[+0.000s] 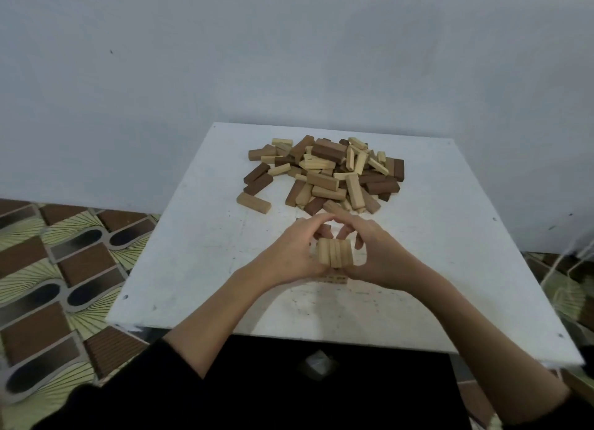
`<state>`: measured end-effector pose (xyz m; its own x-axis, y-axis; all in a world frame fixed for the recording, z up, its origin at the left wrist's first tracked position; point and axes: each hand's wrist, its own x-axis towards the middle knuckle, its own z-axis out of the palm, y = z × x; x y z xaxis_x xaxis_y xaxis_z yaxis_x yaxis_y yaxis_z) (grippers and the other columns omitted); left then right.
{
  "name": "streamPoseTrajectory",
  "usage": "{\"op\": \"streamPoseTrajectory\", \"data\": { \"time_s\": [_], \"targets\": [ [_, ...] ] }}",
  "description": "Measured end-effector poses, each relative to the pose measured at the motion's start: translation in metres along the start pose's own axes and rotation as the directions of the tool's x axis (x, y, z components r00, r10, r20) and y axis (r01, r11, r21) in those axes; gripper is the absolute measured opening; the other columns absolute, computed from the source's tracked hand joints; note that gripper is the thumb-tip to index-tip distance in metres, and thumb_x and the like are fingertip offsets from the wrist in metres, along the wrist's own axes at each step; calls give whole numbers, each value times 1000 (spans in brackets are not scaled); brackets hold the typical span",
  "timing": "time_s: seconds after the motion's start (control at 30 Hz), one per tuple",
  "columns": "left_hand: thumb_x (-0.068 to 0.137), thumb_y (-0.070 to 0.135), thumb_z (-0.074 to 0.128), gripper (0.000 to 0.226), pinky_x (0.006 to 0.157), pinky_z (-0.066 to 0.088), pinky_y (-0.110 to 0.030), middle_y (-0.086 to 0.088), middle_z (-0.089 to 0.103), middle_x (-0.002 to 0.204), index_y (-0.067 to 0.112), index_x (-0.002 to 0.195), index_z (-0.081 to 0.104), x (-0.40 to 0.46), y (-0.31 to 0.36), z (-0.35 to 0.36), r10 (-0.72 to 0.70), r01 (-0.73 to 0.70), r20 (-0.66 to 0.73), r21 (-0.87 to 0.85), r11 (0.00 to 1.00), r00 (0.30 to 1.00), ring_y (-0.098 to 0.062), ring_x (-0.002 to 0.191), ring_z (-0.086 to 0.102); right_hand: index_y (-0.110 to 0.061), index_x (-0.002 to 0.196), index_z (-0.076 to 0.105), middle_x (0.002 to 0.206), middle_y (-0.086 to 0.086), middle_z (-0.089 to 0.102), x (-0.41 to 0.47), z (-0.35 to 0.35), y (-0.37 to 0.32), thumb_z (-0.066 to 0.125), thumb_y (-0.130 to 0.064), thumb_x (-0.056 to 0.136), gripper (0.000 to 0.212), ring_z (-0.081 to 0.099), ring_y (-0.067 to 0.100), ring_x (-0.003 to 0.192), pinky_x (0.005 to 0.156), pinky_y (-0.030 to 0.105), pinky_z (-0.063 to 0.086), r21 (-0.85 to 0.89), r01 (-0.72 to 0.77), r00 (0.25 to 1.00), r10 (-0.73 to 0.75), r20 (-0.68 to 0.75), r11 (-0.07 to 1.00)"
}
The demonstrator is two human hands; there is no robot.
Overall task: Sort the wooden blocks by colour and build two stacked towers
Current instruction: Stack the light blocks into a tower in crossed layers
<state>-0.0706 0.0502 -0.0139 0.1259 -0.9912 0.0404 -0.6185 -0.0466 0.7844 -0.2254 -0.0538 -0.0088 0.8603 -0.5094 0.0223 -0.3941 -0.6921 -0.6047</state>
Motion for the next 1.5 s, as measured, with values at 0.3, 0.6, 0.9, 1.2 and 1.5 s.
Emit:
{"op": "streamPoseTrajectory", "data": {
  "time_s": [0.3, 0.6, 0.9, 1.2, 1.5],
  "targets": [
    [67, 29, 85, 93, 81, 29, 2, 6, 48, 119, 24, 143, 33, -3, -2, 2, 18, -19, 38, 40, 999, 999, -6, 109, 42, -24, 144, 28, 125, -6, 46, -3, 2, 6, 80, -32, 69, 91, 40, 8, 106, 80, 15, 41, -3, -2, 999, 2, 47, 1000],
    [67, 28, 84, 92, 80, 31, -1, 5, 51, 114, 23, 143, 32, -3, -2, 5, 26, -27, 32, 38, 999, 999, -7, 105, 43, -23, 142, 30, 118, -7, 45, -5, 3, 3, 79, -29, 72, 86, 39, 8, 99, 72, 10, 36, -10, -10, 999, 10, 46, 1000],
    [69, 24, 84, 90, 81, 32, -2, 3, 51, 113, 20, 143, 33, -2, -5, 8, 34, -35, 12, 27, 999, 999, -9, 105, 44, -23, 142, 29, 113, -11, 43, -3, 5, 3, 78, -34, 71, 87, 37, 6, 96, 75, 15, 34, -16, -13, 999, 13, 47, 1000],
    [68, 24, 84, 94, 80, 31, 2, 12, 47, 111, 23, 144, 30, -2, -7, 11, 11, -11, -2, 3, 1000, 1000, -1, 104, 43, -20, 142, 31, 111, -9, 47, -1, 5, 3, 79, -35, 69, 88, 40, 11, 98, 80, 27, 40, -22, -7, 999, 8, 49, 1000],
    [68, 19, 84, 93, 79, 31, 1, 20, 43, 104, 21, 144, 30, -1, -7, 12, 17, -17, 4, -18, 1000, 1000, -2, 101, 45, -15, 139, 35, 113, -6, 46, 2, 6, 5, 80, -31, 70, 84, 39, 7, 97, 78, 20, 34, -8, 12, 998, -11, 64, 1000]
  ]
}}
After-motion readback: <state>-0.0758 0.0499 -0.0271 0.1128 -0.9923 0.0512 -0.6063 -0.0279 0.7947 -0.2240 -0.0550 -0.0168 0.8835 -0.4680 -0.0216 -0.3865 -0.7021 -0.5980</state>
